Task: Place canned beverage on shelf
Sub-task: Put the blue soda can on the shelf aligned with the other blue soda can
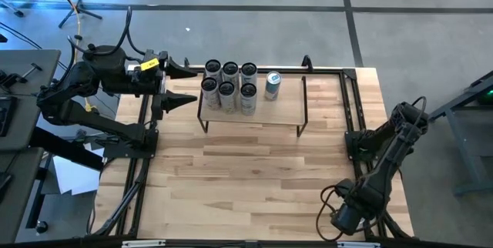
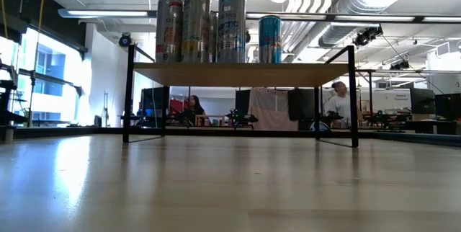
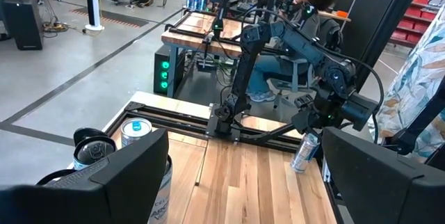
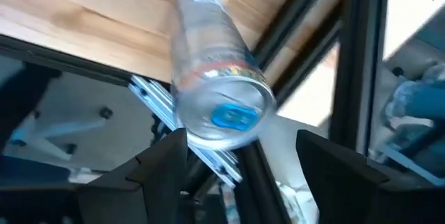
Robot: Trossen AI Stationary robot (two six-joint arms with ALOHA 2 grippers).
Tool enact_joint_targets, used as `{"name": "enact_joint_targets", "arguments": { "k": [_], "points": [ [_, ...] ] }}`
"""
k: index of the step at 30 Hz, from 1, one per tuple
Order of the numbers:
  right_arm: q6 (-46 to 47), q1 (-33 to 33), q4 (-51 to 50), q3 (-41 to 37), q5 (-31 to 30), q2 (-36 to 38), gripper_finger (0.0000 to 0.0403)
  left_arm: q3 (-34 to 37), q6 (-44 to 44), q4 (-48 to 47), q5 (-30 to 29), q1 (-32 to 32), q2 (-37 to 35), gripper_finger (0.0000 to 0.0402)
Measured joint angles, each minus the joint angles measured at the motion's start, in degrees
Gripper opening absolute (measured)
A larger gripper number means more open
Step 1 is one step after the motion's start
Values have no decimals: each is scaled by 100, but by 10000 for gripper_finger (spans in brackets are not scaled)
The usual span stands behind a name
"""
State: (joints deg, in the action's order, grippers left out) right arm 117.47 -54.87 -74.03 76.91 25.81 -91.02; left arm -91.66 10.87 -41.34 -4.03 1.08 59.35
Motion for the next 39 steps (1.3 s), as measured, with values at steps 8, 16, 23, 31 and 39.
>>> {"name": "enact_joint_targets", "arguments": {
  "k": [8, 16, 23, 31, 39],
  "points": [
    [102, -10, 110, 1, -425, 40, 255, 0, -2, 2, 0, 0, 0, 351],
    [772, -255, -104, 3, -1112, 442, 255, 0, -4, 3, 0, 0, 0, 351],
    [1555, -546, 573, -427, -1375, 884, 255, 0, -12, 2, 0, 1, 37, 351],
    [628, -551, 666, -467, -1543, 903, 255, 0, -52, 4, 2, 0, 30, 351],
    [349, -553, 472, -467, -1526, 894, 255, 0, -50, 2, 2, 0, 28, 351]
  ]
}}
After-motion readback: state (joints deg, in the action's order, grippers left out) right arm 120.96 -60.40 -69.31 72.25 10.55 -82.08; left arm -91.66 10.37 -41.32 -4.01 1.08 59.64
